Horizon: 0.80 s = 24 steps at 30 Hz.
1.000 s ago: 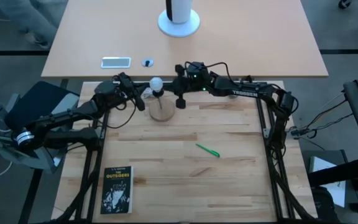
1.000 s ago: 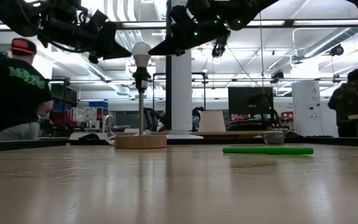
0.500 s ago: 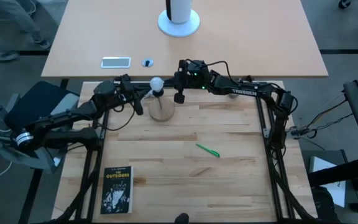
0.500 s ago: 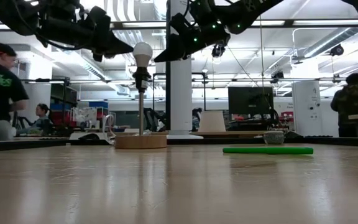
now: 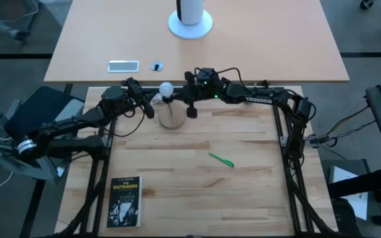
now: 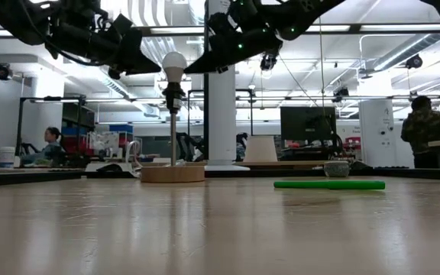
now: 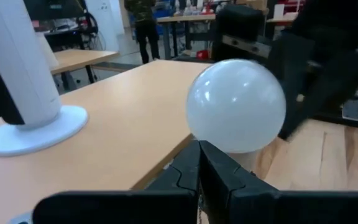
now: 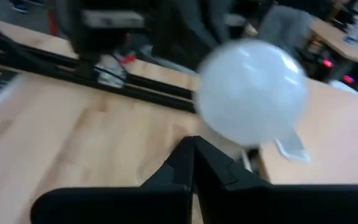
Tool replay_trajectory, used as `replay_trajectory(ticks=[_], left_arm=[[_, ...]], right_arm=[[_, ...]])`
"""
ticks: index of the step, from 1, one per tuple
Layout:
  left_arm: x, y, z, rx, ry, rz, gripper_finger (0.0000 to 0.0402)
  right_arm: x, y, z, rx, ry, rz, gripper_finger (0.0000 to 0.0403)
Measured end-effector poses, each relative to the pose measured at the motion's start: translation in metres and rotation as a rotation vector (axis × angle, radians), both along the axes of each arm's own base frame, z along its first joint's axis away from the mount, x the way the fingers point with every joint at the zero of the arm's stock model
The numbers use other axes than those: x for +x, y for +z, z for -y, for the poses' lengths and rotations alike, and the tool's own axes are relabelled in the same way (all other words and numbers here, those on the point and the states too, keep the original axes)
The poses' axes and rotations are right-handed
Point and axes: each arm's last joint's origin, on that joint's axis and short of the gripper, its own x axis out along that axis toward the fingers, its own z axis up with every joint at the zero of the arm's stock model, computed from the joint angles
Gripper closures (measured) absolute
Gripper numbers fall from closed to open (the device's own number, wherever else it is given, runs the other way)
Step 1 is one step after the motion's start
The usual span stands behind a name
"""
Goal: Screw lightbulb
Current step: Insert the lightbulb into the lamp
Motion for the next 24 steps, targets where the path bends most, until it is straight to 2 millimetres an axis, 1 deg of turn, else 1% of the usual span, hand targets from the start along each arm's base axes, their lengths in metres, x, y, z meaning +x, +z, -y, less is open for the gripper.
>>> replay_trajectory(ticks=[5,7,10,11,15,20,24], left_arm=[[-0.004,0.002,0.003,-0.010,-0.002,0.002,0.0401],[-0.005,0.003,0.005,-0.014,-0.054,0.008,0.0402],[-0.004,0.004,0.009,-0.009,-0.171,0.010,0.0401],[-0.004,0.004,0.009,-0.005,-0.184,0.009,0.0401],[-0.003,0.003,0.007,-0.003,-0.134,0.002,0.0401],[-0.002,0.002,0.004,0.004,-0.078,0.004,0.0401],[-0.001,0.000,0.001,0.005,-0.021,-0.005,0.0401]], right_arm=[[-0.003,-0.003,0.007,-0.030,-0.147,-0.050,0.0403],[-0.004,-0.002,0.011,-0.046,-0.180,-0.042,0.0403],[-0.004,0.001,0.014,-0.060,-0.191,-0.013,0.0403],[-0.004,0.001,0.015,-0.065,-0.191,-0.004,0.0403],[-0.003,0.005,0.013,-0.068,-0.136,0.038,0.0403],[-0.002,0.004,0.009,-0.053,-0.089,0.033,0.0403],[0.001,0.002,0.001,-0.054,-0.051,0.011,0.0403]])
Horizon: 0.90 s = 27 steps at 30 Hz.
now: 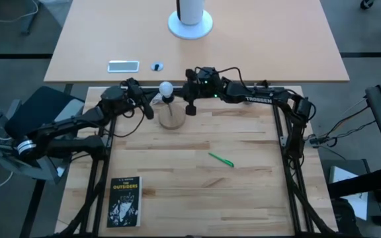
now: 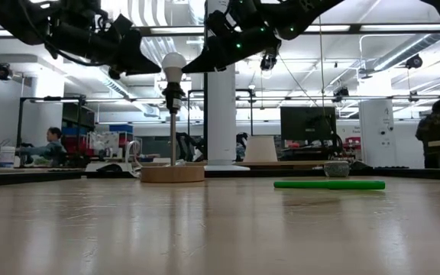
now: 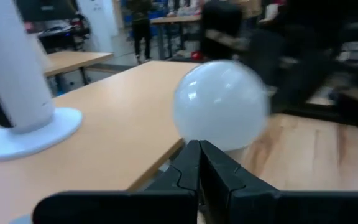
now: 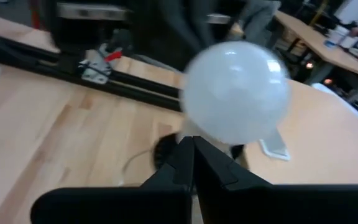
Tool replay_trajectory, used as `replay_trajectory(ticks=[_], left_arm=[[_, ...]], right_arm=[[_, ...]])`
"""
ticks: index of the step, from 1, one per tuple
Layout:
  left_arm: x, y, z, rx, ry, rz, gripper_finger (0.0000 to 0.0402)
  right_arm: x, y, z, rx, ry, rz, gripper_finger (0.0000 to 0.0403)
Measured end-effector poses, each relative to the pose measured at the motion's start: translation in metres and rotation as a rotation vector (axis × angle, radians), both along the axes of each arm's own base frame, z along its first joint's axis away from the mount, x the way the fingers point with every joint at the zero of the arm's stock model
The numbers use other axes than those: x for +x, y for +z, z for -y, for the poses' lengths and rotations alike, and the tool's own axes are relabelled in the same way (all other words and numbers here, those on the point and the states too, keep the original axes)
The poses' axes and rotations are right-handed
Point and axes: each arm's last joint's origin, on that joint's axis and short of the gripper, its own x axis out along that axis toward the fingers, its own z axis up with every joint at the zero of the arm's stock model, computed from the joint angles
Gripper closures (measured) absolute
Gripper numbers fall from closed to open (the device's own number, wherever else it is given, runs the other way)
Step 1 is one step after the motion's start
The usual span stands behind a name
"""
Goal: Screw lightbulb
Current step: Insert the lightbulb into the lamp
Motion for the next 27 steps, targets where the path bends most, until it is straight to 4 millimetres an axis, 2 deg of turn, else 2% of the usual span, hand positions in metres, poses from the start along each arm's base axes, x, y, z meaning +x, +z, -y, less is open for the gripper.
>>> replay_trajectory(ticks=[7,13,16,27], left_arm=[[-0.001,-0.001,0.000,-0.018,0.034,-0.007,0.0401],[-0.002,0.002,0.006,-0.026,-0.132,0.016,0.0401],[-0.002,0.004,0.006,-0.013,-0.139,0.031,0.0401],[0.002,0.001,0.002,-0.011,-0.094,0.028,0.0401]], right_arm=[[0.001,-0.004,-0.005,0.004,-0.003,-0.039,0.0403],[-0.003,-0.003,0.007,-0.028,-0.128,-0.042,0.0403],[-0.003,0.001,0.011,-0.042,-0.138,-0.001,0.0403],[-0.001,0.003,0.004,-0.031,-0.049,0.020,0.0403]])
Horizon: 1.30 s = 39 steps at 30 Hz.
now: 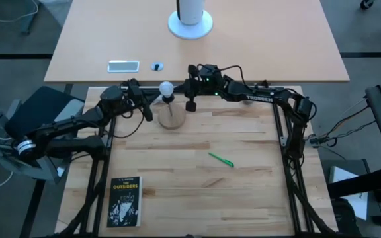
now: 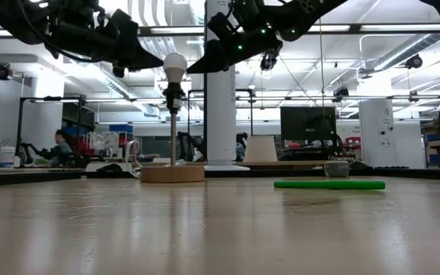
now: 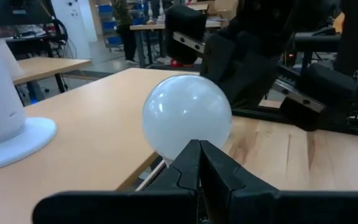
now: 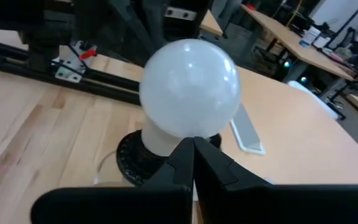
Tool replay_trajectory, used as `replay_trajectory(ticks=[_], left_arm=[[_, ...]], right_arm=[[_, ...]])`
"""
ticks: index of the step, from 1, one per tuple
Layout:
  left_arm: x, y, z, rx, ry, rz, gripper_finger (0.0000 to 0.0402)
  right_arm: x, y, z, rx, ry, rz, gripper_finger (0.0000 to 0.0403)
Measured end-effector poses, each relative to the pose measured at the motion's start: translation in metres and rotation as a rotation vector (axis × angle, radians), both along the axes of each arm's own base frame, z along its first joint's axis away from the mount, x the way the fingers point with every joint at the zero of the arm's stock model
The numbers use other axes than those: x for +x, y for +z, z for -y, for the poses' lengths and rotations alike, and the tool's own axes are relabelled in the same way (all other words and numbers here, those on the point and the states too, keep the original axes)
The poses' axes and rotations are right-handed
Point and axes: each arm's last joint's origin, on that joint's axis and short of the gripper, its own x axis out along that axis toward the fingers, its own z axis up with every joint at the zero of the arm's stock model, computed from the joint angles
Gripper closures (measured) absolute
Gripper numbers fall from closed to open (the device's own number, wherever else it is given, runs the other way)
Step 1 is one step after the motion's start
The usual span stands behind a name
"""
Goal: Screw lightbulb
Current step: Insert the lightbulb into the lamp, then remove the lightbulb from the lamp
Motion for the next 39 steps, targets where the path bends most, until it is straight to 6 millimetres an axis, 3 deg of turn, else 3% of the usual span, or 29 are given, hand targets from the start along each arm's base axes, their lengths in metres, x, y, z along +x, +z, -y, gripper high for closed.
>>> replay_trajectory(ticks=[8,14,19,26,39], left_arm=[[-0.003,0.000,0.001,-0.014,0.019,-0.012,0.0401],[-0.013,0.013,0.008,0.052,0.016,0.038,0.0401],[-0.017,0.021,0.003,0.182,0.170,0.045,0.0401],[-0.008,0.013,-0.011,0.202,0.214,0.024,0.0401],[0.009,0.001,-0.021,0.184,0.143,0.038,0.0401]], right_arm=[[0.002,-0.002,-0.007,0.035,0.058,-0.018,0.0403],[-0.001,-0.008,-0.008,0.052,0.051,-0.086,0.0403],[0.003,-0.005,-0.017,0.017,0.080,-0.059,0.0403],[0.006,0.004,-0.019,-0.027,0.070,0.024,0.0403],[0.006,0.004,-0.018,-0.032,0.020,0.023,0.0403]])
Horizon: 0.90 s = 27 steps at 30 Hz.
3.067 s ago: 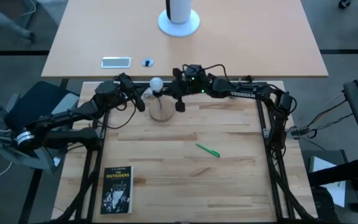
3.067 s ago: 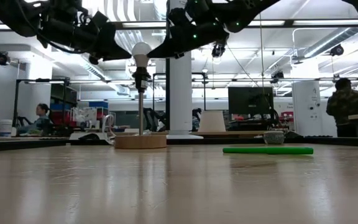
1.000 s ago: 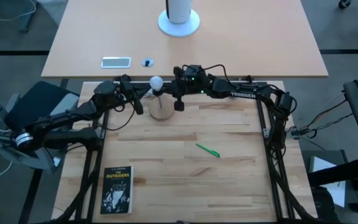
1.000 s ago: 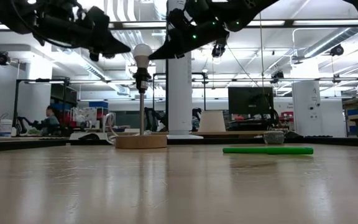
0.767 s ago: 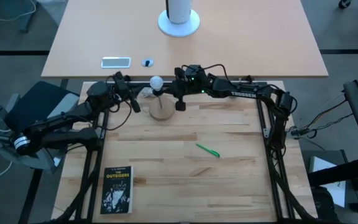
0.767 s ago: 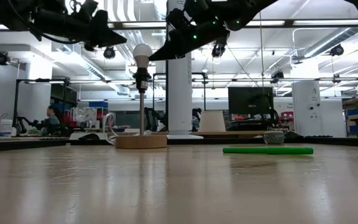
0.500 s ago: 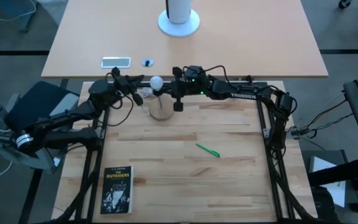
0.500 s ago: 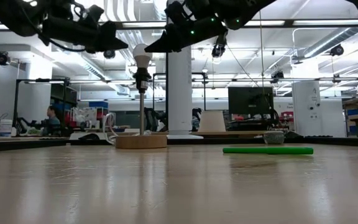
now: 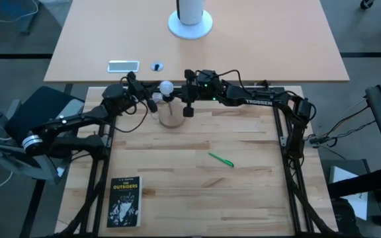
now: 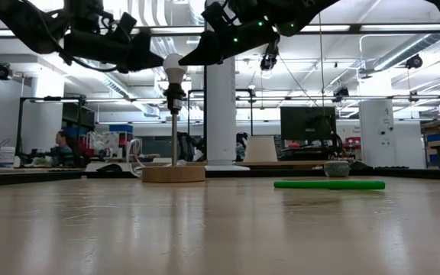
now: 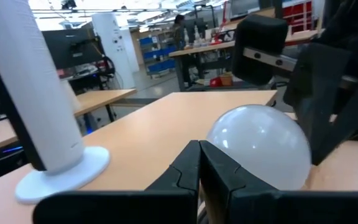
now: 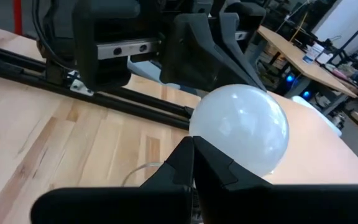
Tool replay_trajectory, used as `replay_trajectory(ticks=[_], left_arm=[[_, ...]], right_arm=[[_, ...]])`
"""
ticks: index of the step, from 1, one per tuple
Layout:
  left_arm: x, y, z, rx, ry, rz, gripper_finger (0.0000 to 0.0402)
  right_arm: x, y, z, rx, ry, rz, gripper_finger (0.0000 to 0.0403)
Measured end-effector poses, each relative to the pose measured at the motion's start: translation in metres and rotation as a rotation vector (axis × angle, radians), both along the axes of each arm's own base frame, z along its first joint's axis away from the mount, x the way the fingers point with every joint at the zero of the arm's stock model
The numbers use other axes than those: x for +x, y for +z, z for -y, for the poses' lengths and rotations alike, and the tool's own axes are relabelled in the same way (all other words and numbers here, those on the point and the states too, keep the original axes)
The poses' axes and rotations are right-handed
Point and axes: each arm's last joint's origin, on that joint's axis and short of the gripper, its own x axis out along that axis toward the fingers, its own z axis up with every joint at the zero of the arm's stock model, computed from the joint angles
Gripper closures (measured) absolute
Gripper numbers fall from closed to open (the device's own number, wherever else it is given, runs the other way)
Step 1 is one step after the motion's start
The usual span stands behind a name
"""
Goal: Screw lightbulb
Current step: Remove the lightbulb from the lamp
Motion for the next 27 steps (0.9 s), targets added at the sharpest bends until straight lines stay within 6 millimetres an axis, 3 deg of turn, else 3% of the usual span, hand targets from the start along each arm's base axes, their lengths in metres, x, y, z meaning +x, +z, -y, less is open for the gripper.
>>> replay_trajectory(ticks=[27], left_arm=[[-0.0001,0.0003,0.0043,-0.057,-0.135,0.010,0.0401]], right_arm=[[-0.0005,-0.0025,0.0016,0.007,-0.044,-0.022,0.0403]])
